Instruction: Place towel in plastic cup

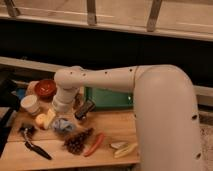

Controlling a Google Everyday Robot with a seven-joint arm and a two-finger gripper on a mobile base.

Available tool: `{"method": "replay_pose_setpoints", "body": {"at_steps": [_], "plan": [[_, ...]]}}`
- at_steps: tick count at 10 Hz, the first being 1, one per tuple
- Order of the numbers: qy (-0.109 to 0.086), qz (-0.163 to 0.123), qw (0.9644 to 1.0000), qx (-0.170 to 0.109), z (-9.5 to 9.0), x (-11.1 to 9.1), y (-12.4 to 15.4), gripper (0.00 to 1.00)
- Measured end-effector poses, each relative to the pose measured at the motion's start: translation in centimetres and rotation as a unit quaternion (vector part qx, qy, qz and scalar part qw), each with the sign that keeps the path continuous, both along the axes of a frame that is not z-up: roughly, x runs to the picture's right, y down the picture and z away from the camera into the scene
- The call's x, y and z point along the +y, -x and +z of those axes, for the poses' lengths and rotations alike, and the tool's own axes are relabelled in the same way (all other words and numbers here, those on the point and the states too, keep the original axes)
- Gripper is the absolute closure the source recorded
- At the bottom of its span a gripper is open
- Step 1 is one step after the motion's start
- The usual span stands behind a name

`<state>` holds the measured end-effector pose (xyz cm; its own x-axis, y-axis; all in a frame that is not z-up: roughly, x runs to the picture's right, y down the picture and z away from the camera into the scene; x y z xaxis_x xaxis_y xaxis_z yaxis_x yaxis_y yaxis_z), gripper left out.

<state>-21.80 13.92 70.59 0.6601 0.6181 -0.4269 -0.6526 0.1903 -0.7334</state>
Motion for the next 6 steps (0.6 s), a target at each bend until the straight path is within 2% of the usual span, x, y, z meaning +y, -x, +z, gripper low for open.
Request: {"method": "replay_pose_setpoints", "body": {"at_steps": [2,3,4,6], "plan": [[-0.042,0.016,0.9985,0.033,-0.6,-3.6,-2.2,0.2],[-0.064,0.029,0.9961,0.054,-0.7,-5.9,-4.0,0.2],[-0.086,0.049,0.9916,0.083,-0.8,-8.7,-6.7,0.2],[-0.111,0.084,0.9817,0.13,-0.8,-12.0,-11.3,0.2]]}}
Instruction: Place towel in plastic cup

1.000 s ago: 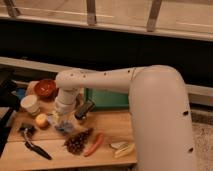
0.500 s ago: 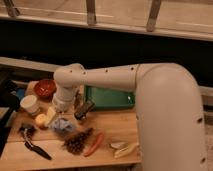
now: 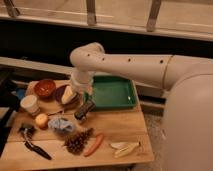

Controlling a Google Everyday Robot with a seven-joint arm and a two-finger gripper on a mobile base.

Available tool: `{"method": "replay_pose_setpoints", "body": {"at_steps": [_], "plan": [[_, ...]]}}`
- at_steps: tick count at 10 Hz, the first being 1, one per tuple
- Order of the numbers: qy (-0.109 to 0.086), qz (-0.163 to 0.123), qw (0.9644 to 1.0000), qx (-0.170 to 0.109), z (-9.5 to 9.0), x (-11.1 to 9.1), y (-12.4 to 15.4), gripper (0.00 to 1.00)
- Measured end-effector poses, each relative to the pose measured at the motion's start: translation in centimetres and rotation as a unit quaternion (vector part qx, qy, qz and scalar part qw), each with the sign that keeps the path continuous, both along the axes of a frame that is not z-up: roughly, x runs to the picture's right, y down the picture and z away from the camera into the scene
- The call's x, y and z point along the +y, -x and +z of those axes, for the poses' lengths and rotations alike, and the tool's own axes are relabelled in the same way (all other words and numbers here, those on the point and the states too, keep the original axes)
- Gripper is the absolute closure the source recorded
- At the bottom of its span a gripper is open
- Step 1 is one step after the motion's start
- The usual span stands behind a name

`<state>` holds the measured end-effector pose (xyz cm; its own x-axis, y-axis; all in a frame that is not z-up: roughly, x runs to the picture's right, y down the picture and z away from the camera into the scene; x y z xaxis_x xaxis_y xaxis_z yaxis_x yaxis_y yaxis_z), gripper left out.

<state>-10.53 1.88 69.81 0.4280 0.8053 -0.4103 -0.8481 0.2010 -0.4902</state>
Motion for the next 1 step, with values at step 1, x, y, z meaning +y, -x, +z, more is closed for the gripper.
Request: {"method": "replay_pose_setpoints", "body": {"at_steps": [1], "plan": [[-0.008,0.014,0.9997,0.017,0.03,-0.99,-1.89,0.2]]}}
